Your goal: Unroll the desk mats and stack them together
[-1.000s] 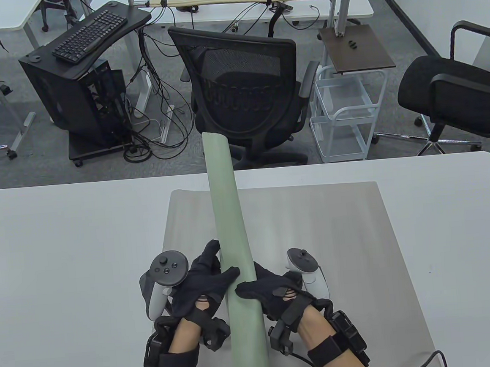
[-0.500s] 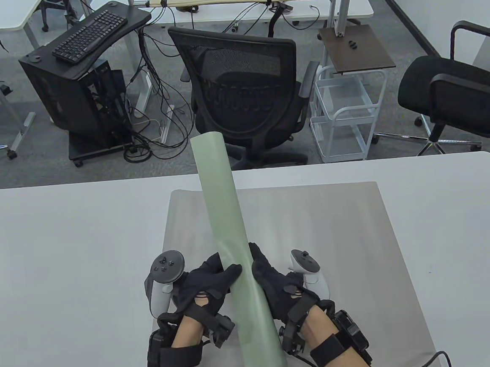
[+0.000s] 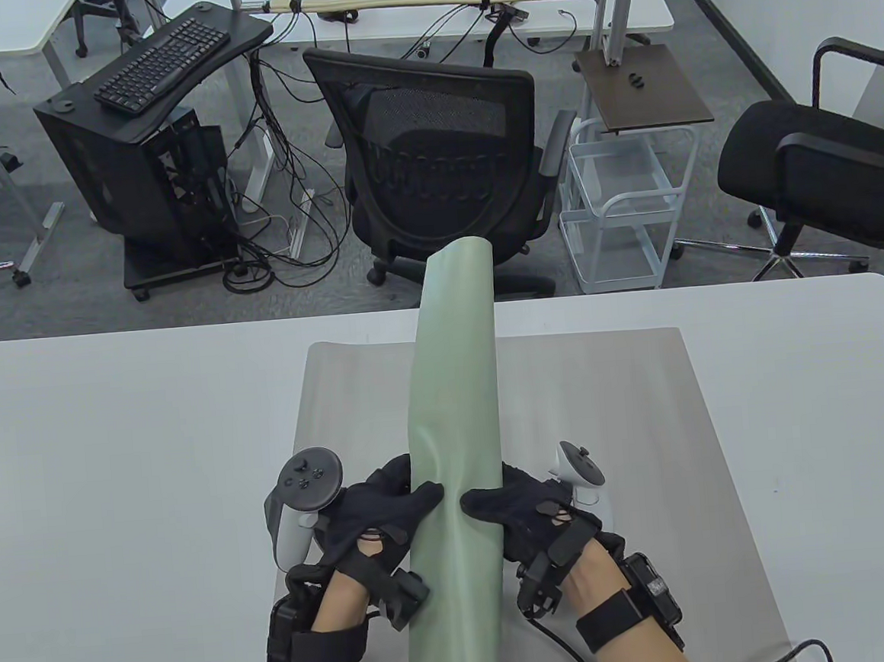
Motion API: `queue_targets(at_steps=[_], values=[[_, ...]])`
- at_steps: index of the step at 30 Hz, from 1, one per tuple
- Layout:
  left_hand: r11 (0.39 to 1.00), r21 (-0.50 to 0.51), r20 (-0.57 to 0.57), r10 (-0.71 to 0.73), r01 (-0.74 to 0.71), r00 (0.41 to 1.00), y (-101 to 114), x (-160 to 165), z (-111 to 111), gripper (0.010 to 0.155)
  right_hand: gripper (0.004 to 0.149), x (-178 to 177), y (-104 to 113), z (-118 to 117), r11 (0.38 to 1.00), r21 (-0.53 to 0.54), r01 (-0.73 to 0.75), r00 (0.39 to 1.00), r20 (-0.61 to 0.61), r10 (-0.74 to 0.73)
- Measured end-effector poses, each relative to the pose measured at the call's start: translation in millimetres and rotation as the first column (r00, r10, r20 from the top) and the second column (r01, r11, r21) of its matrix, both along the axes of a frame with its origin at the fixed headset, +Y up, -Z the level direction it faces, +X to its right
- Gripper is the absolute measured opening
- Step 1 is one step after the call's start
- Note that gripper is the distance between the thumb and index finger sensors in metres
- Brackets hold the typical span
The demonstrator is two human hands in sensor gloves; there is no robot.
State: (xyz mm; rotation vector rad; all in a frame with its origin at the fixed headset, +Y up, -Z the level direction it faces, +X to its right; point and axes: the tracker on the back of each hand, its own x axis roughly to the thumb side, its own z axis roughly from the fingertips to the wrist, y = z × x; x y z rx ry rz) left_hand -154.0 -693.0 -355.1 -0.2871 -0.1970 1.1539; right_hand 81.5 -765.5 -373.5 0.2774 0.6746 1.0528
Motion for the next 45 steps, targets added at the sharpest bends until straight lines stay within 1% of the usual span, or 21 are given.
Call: queue_targets(at_steps=[2,3,5,6,10,13,15,19,24,26,27,29,31,32,33,35,37,38,39,43,45], values=[[0.997,0.022,-0.035,-0.077,0.078,0.996,0,0,1,0.041,0.086,-4,-2,1,0.998,-0.017,0.053,0.998,0.025,-0.052],[0.995,0.022,-0.043,-0.095,0.096,0.995,-1,0,1,0.041,0.083,-6,-3,1,0.997,-0.009,0.083,0.996,-0.025,-0.083],[0.993,0.03,-0.065,-0.109,0.111,0.992,1,-1,3,0.041,0.08,-11,-5,3,0.991,-0.033,0.128,0.991,-0.042,-0.13],[0.989,0.045,-0.081,-0.139,0.143,0.987,3,-2,4,0.041,0.078,-13,-6,4,0.986,-0.053,0.159,0.985,-0.063,-0.162],[0.952,0.09,-0.158,-0.276,0.292,0.948,6,-3,5,0.04,0.078,-23,-4,9,0.969,-0.059,0.239,0.963,-0.117,-0.244],[0.948,0.095,-0.166,-0.284,0.302,0.944,6,-3,6,0.038,0.082,-23,0,8,0.976,-0.003,0.219,0.967,-0.133,-0.217],[0.945,0.098,-0.174,-0.293,0.313,0.94,8,-3,7,0.038,0.083,-26,0,9,0.971,0.007,0.238,0.958,-0.165,-0.233],[0.931,0.103,-0.188,-0.327,0.349,0.926,7,-5,7,0.037,0.071,-32,-2,10,0.958,-0.019,0.287,0.934,-0.219,-0.284],[0.928,0.102,-0.202,-0.332,0.357,0.921,7,-9,7,0.037,0.067,-31,1,9,0.954,-0.011,0.299,0.925,-0.244,-0.292],[0.931,0.107,-0.206,-0.323,0.349,0.924,9,-10,7,0.037,0.066,-28,5,7,0.954,0.03,0.298,0.924,-0.259,-0.28],[0.926,0.107,-0.214,-0.333,0.361,0.918,9,-11,7,0.037,0.067,-26,6,7,0.956,0.047,0.289,0.929,-0.256,-0.268],[0.92,0.117,-0.211,-0.346,0.375,0.914,8,-9,7,0.037,0.077,-23,11,6,0.971,0.096,0.219,0.955,-0.224,-0.194],[0.919,0.121,-0.196,-0.347,0.374,0.917,7,-2,8,0.037,0.093,-20,15,5,0.981,0.146,0.131,0.983,-0.144,-0.11],[0.917,0.125,-0.197,-0.351,0.378,0.915,7,-1,9,0.037,0.103,-19,15,4,0.982,0.147,0.119,0.986,-0.131,-0.1],[0.895,0.147,-0.216,-0.386,0.421,0.897,8,4,10,0.037,0.108,-19,14,3,0.986,0.122,0.112,0.988,-0.119,-0.097],[0.886,0.155,-0.214,-0.402,0.438,0.89,7,7,10,0.038,0.108,-18,13,3,0.985,0.116,0.125,0.986,-0.123,-0.111],[0.892,0.144,-0.195,-0.399,0.428,0.896,4,7,8,0.038,0.102,-19,15,4,0.983,0.121,0.138,0.985,-0.12,-0.124],[0.9,0.14,-0.202,-0.382,0.413,0.902,3,4,6,0.038,0.094,-16,16,5,0.982,0.124,0.14,0.987,-0.096,-0.129],[0.911,0.117,-0.198,-0.37,0.396,0.908,0,-1,4,0.038,0.081,-15,18,5,0.977,0.133,0.166,0.984,-0.085,-0.156],[0.975,0.037,-0.168,-0.21,0.219,0.963,-8,-22,-4,0.039,0.07,-6,13,4,0.968,0.058,0.242,0.97,-0.045,-0.24],[0.991,0.022,-0.154,-0.13,0.135,0.979,-13,-32,-8,0.039,0.071,-3,10,3,0.969,0.058,0.238,0.971,-0.049,-0.236]])
